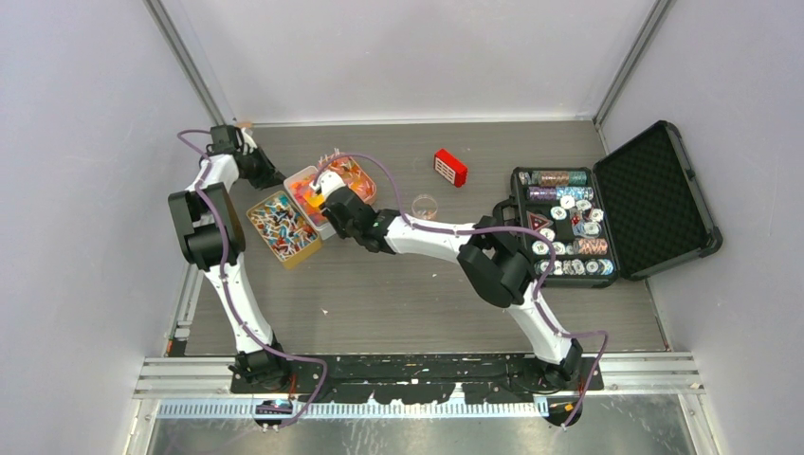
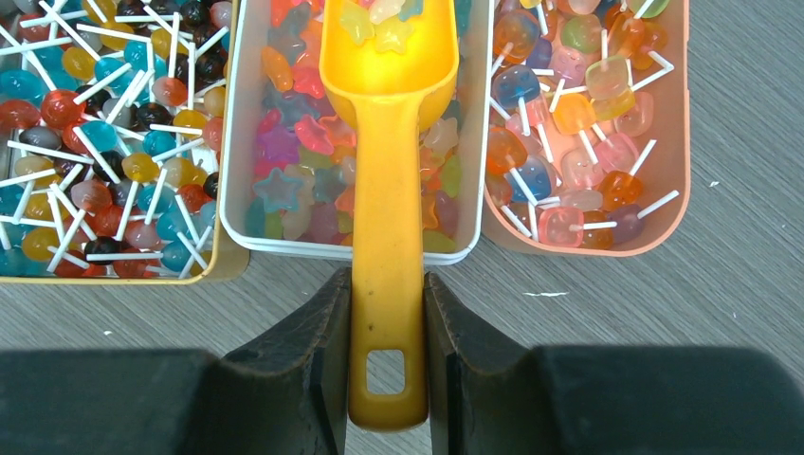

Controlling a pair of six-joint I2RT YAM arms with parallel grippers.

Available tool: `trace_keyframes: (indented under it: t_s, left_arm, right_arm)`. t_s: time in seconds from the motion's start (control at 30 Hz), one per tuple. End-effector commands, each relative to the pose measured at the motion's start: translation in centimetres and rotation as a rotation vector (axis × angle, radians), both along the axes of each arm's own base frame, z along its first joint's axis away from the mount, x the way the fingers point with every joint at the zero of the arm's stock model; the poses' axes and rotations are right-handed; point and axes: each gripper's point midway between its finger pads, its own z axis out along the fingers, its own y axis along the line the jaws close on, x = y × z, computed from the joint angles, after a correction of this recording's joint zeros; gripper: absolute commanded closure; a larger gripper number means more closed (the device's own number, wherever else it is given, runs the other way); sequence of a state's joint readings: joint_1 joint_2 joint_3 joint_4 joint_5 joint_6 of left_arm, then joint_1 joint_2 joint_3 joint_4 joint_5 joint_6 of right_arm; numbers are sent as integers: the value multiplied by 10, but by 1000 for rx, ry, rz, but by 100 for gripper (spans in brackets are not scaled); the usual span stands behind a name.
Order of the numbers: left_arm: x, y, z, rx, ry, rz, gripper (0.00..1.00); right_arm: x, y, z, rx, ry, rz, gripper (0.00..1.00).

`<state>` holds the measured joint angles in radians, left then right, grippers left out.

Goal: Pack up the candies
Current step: Scoop the fake candies from the storage box.

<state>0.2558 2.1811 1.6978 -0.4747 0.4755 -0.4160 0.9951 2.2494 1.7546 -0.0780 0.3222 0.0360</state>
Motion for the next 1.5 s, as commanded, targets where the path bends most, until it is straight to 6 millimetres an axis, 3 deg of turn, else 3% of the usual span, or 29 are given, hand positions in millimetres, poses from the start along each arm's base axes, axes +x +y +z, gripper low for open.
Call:
trace_keyframes:
  t_s: [0.0,0.33,0.6,0.8,0.87,0.9,0.93,1.2,1.37,1.47]
  left_arm:
    - [0,-5,9,-20,3,-17,99]
    - [4,-3,19,-9,-17,-7,96]
    - [8,-3,47,-1,-60,-6,80]
    - [11,1,75,25,-96,7,52]
    - [9,1,84,28,-106,9,35]
    - [8,1,89,28,-109,10,7]
    - [8,0,95,29,-118,10,1]
    - [-8,-6,153,33,-192,-5,0]
    - [-24,-19,205,12,-294,-24,0]
    - [-34,-22,224,23,-339,-26,0]
  right_arm:
    - [8,4,58,145,-90,-14,100]
    - [3,-7,75,209,-172,1,100]
    - [-1,-10,85,237,-237,35,100]
    - [-6,-12,94,268,-258,58,100]
    - [-8,-13,99,281,-267,68,100]
    - [-9,-13,103,288,-275,71,100]
    - [-9,-15,108,297,-283,70,100]
    - [-20,-42,154,343,-340,40,100]
    - [-33,-69,186,380,-373,22,100]
    - [-43,-90,201,406,-395,-3,100]
